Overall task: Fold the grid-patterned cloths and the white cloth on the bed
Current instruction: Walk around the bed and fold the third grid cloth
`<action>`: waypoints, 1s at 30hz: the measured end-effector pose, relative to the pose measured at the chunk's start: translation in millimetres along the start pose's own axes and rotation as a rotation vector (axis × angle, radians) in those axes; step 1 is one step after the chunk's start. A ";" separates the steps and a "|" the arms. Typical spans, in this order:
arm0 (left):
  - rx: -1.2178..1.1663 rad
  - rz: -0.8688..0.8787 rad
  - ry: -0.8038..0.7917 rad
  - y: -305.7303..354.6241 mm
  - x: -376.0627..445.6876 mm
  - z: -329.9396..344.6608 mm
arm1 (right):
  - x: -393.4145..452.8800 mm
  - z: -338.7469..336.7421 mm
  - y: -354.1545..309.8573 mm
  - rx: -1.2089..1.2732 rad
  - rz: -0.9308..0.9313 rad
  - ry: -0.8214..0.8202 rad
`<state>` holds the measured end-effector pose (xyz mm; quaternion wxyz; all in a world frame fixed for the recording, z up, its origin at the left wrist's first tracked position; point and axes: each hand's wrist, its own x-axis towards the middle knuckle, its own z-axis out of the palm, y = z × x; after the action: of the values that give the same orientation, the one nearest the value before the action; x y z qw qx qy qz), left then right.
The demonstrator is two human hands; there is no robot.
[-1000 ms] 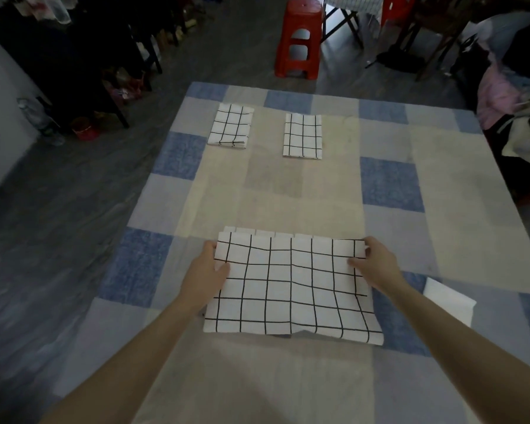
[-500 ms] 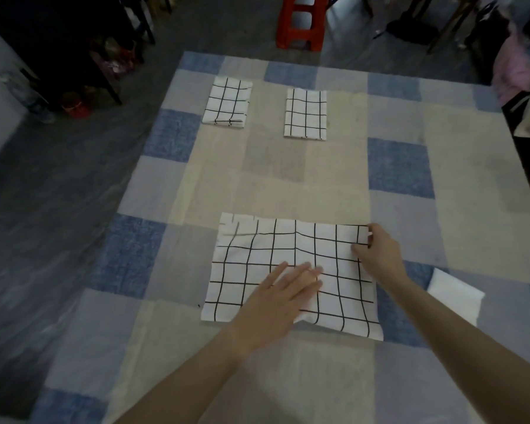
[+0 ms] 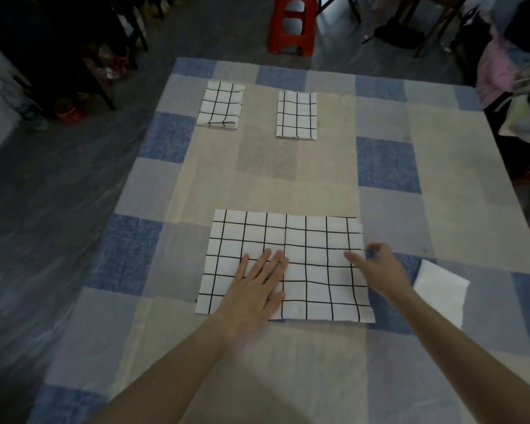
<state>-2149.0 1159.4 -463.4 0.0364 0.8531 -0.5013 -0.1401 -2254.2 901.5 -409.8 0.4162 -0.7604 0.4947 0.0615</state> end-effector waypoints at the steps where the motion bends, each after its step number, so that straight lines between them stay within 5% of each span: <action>1: 0.004 -0.001 0.005 0.1 -0.2 1.2 | -9.9 -0.6 8.2 0.001 0.012 -0.013; 8: 0.010 0.012 -0.034 -3.1 3.0 6.7 | -53.0 1.5 63.5 0.018 0.069 -0.192; 15: 0.030 0.019 -0.048 -1.3 0.2 6.9 | -65.2 4.4 64.7 -0.155 -0.052 -0.011; 19: 0.046 0.020 -0.051 0.4 -0.3 2.3 | -71.5 17.4 30.9 -0.331 -0.311 0.231; 23: 0.030 -0.004 -0.033 6.3 -3.9 -3.0 | -64.0 59.4 -9.1 -0.441 -0.667 0.235; 30: 0.076 0.058 -0.039 -1.7 -2.1 1.2 | -30.6 113.1 0.6 -0.663 -0.644 0.074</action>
<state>-2148.9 1162.1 -464.4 -0.0018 0.8360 -0.5314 -0.1364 -2234.0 1001.3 -467.8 0.1307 -0.9690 0.2016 0.0568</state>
